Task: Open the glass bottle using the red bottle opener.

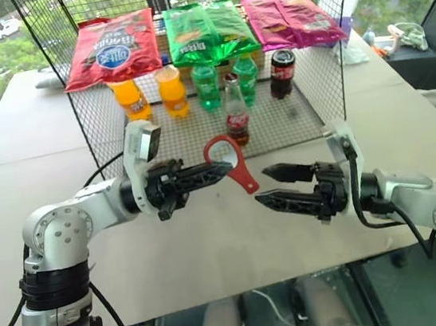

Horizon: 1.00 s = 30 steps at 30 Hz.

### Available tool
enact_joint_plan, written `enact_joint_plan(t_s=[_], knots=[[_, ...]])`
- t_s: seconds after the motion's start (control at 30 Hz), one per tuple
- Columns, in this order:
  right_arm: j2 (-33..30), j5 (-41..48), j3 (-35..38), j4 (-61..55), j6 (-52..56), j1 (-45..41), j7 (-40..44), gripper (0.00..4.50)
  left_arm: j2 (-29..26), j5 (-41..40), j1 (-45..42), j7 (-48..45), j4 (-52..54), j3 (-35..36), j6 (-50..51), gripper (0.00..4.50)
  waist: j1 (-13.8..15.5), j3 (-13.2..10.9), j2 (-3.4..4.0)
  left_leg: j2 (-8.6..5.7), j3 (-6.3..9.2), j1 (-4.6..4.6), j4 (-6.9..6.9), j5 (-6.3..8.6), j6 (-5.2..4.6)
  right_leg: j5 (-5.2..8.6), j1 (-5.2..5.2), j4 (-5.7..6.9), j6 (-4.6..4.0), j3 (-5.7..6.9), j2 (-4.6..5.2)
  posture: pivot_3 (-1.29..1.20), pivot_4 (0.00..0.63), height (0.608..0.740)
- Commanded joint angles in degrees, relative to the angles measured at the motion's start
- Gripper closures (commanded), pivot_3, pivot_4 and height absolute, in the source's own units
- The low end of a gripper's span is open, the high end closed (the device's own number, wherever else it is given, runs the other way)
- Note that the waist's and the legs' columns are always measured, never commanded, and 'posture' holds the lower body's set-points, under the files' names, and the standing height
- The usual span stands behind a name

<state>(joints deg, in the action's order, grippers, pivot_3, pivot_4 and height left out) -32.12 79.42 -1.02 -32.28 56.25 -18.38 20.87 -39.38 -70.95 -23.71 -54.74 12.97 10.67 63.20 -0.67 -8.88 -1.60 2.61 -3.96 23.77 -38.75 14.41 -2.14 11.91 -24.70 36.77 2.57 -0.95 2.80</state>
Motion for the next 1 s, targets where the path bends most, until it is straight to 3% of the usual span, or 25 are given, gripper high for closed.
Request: enact_joint_plan(t_s=[0.03, 0.1, 0.17, 0.7, 0.83, 0.9, 0.93, 1.0], knots=[[2.32, 2.47, -1.10, 0.62, -0.27, -2.17, -0.14, 0.26, 0.63, -0.72, 0.48, 0.23, 2.73, 0.43, -0.96, 4.48, -0.05, 0.00, 0.00, 0.00, 0.02, -0.01, 0.00, 0.00, 0.00, 0.00, 0.00, 0.00, 0.00, -0.01, -0.01, 0.00, 0.150, 0.740], [2.89, 2.35, -1.45, 0.82, -0.13, -2.42, -0.16, 0.77, 0.85, -0.86, 0.66, 0.44, 3.00, 0.56, -0.88, 4.50, -0.03, 0.00, 0.00, 0.00, 0.03, 0.00, 0.00, 0.00, 0.00, 0.00, 0.00, 0.00, 0.00, 0.00, -0.01, 0.00, 0.150, 0.740], [3.56, 2.50, -1.67, 1.25, -0.22, -2.79, -0.40, 1.68, 1.06, -0.89, 0.86, 0.55, 3.28, 0.56, -0.90, 4.50, 0.05, 0.00, 0.00, 0.00, 0.03, 0.01, 0.00, 0.00, 0.00, 0.00, 0.00, 0.00, 0.00, 0.01, 0.00, 0.00, 0.150, 0.740], [3.84, 2.28, -3.15, 1.55, 0.92, -4.01, 0.46, 1.68, 1.81, -0.29, 2.33, 0.68, 5.10, 0.09, -2.21, 4.50, 0.00, 0.00, 0.00, 0.01, 0.05, 0.01, 0.00, 0.00, 0.00, 0.00, 0.00, 0.00, 0.00, 0.00, 0.00, 0.00, 0.150, 0.740], [3.98, 2.06, -3.23, 1.86, 0.97, -4.27, 0.55, 3.04, 1.75, -0.24, 2.75, 0.68, 5.38, 0.24, -2.53, 4.50, -0.01, 0.00, 0.00, 0.01, 0.06, 0.01, 0.00, 0.00, 0.00, 0.00, 0.00, 0.00, 0.00, 0.00, 0.00, 0.00, 0.150, 0.740], [4.20, 2.11, -3.08, 2.12, 0.81, -4.47, 0.40, 4.10, 1.72, -0.32, 3.10, 0.74, 5.68, 0.33, -2.62, 4.50, 0.00, -0.01, 0.00, 0.00, 0.06, 0.01, 0.00, 0.00, 0.00, 0.00, 0.00, 0.00, 0.00, 0.00, 0.00, 0.00, 0.150, 0.740], [4.25, 2.07, -3.02, 2.23, 0.77, -4.58, 0.45, 4.39, 1.72, -0.35, 3.31, 0.79, 5.88, 0.34, -2.68, 4.50, -0.01, -0.01, 0.00, 0.00, 0.05, 0.00, 0.00, 0.00, 0.00, 0.00, 0.00, 0.00, 0.00, -0.01, 0.00, 0.00, 0.150, 0.740], [4.38, 1.90, -3.03, 2.27, 0.77, -4.72, 0.47, 4.39, 1.63, -0.49, 3.68, 0.86, 6.18, 0.37, -2.84, 4.50, -0.02, -0.01, 0.01, 0.01, 0.06, 0.01, 0.00, 0.00, 0.00, 0.00, -0.01, 0.00, 0.00, 0.00, 0.00, 0.00, 0.150, 0.740]])
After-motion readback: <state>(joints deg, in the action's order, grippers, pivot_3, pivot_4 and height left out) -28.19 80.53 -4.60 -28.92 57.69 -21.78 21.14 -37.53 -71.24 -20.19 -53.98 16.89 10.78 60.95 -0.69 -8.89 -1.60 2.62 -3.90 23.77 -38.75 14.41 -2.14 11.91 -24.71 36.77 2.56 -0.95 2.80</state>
